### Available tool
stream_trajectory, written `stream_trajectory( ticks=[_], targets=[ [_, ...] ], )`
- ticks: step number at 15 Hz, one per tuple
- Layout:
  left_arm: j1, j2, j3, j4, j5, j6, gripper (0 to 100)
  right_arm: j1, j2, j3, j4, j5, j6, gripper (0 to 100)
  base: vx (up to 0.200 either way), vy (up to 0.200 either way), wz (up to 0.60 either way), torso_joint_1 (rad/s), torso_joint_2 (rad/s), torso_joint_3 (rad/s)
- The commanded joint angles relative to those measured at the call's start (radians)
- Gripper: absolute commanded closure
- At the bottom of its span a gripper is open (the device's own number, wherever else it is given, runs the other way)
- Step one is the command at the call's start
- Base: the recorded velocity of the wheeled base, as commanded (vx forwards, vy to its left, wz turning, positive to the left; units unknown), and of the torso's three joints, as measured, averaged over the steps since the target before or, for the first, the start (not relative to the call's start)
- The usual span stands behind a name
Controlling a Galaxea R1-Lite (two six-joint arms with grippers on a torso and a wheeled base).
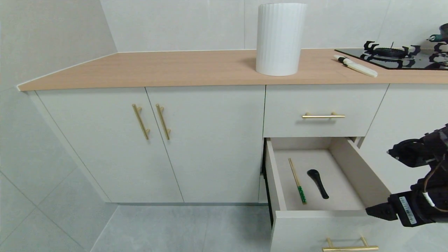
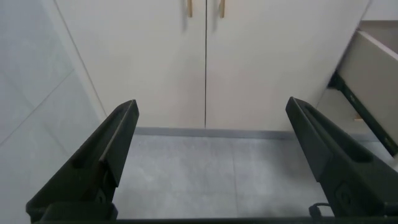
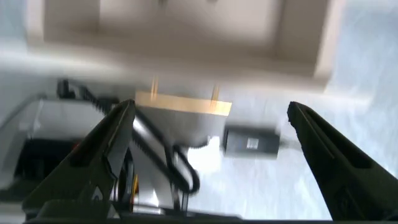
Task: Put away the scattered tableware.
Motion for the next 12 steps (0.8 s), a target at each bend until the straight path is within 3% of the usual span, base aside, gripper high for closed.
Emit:
stream_trajectory(
  ticks=[1,5,12],
  targets=[
    [0.0,0.0,0.0,-0.001,0.001,0.001,0,0.029,0.12,-0.004,0.007,0.037,0.034,0,0.0,0.0,0.0,0.0,0.0,0.0],
    [0.0,0.0,0.0,-0.001,0.001,-0.001,0,0.067,0.273,-0.002,0.001,0.043,0.075,0,0.0,0.0,0.0,0.0,0.0,0.0],
    [0.0,0.0,0.0,-0.001,0.0,0.001,0,0.062,0.324,0.002,-0.093,0.038,0.144,0,0.0,0.0,0.0,0.0,0.0,0.0]
  ],
)
